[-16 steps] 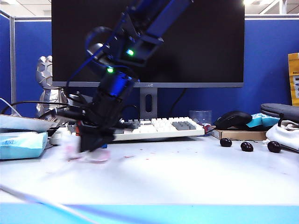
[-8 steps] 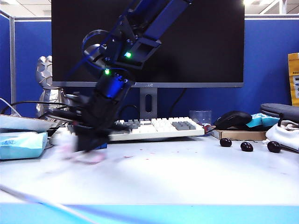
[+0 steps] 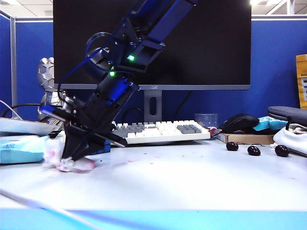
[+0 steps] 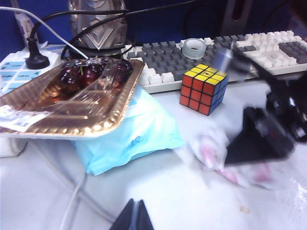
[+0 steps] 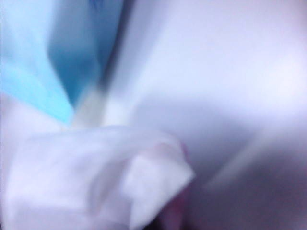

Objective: Use the wet wipes on the table to wipe the cherry juice off the table, then put the wipes back on the table.

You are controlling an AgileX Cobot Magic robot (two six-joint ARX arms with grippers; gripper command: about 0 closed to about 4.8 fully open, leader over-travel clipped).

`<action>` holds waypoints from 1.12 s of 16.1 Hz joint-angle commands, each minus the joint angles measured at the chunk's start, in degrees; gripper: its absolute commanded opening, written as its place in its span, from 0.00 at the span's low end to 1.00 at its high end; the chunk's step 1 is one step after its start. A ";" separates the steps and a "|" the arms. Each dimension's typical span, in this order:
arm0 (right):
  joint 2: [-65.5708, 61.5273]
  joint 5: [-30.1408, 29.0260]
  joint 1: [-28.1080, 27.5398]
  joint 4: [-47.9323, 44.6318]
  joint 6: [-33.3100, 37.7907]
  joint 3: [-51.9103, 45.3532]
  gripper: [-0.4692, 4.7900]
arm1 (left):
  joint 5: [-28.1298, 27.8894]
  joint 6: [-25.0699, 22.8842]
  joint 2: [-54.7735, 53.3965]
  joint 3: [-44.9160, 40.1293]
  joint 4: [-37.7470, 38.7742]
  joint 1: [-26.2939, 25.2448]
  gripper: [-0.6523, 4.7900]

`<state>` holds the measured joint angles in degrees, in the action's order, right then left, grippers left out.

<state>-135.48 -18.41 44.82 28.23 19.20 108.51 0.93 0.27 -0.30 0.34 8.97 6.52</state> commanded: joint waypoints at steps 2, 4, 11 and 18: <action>0.02 15.54 -4.42 11.45 -0.17 0.22 0.08 | 0.35 0.20 0.20 -0.04 0.59 -0.13 0.12; 0.04 15.93 -8.20 13.31 -0.15 0.24 0.08 | 0.35 0.22 0.20 -0.04 0.59 -0.13 0.12; 0.04 -8.02 -10.38 13.57 -2.62 2.40 0.08 | 0.33 0.20 0.20 -0.04 0.59 -0.13 0.12; 0.04 21.66 -9.77 24.81 -11.87 2.97 0.08 | 0.31 0.20 0.20 -0.04 0.59 -0.13 0.12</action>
<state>-133.73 -8.19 36.80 51.00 8.21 112.51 0.95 0.27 -0.30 0.34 8.97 6.52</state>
